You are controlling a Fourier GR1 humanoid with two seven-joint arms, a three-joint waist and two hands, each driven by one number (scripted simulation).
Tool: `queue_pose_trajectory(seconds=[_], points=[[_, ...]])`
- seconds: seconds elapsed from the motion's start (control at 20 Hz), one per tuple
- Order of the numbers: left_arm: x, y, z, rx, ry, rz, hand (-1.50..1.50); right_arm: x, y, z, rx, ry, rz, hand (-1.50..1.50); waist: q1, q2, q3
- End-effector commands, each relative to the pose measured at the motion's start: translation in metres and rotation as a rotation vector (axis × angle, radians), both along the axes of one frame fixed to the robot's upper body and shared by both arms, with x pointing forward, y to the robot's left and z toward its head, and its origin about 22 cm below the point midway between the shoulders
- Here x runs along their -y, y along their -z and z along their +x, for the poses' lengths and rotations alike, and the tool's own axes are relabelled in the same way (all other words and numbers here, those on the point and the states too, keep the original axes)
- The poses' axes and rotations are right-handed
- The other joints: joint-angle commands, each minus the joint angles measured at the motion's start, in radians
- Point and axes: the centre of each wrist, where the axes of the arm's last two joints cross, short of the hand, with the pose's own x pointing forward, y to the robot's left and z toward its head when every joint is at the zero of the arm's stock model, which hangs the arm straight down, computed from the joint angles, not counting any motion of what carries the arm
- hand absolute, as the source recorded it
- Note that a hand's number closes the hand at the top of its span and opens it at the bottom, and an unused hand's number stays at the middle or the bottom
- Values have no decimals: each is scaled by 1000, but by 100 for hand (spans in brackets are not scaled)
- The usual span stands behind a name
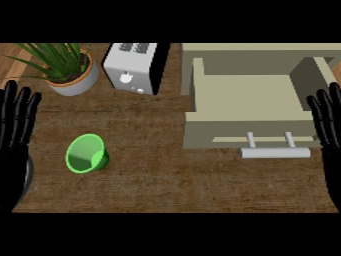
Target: Pick up the cup, place it into the drawer and close the drawer
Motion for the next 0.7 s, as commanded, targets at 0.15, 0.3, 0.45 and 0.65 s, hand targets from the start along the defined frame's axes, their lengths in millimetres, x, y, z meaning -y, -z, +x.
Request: queue_pose_trajectory(seconds=[0.15, 0.3, 0.45, 0.65], points=[[-20, -2, 7, -8, 443, -9, -150, -1, 0, -2, 37, -2, -1, -150, 5, -5, 2], [-15, 24, 15, -246, 590, -128, -150, -12, 6, 6, -58, -114, -34, -150, 4, 11, 2], [-57, 29, 23, -269, 630, -179, -150, -15, 6, 12, -85, -128, -24, -150, 11, 2, 3], [-97, 54, 54, -307, 640, -206, -150, -2, 0, 20, -95, -146, -37, -150, -1, 0, 4]])
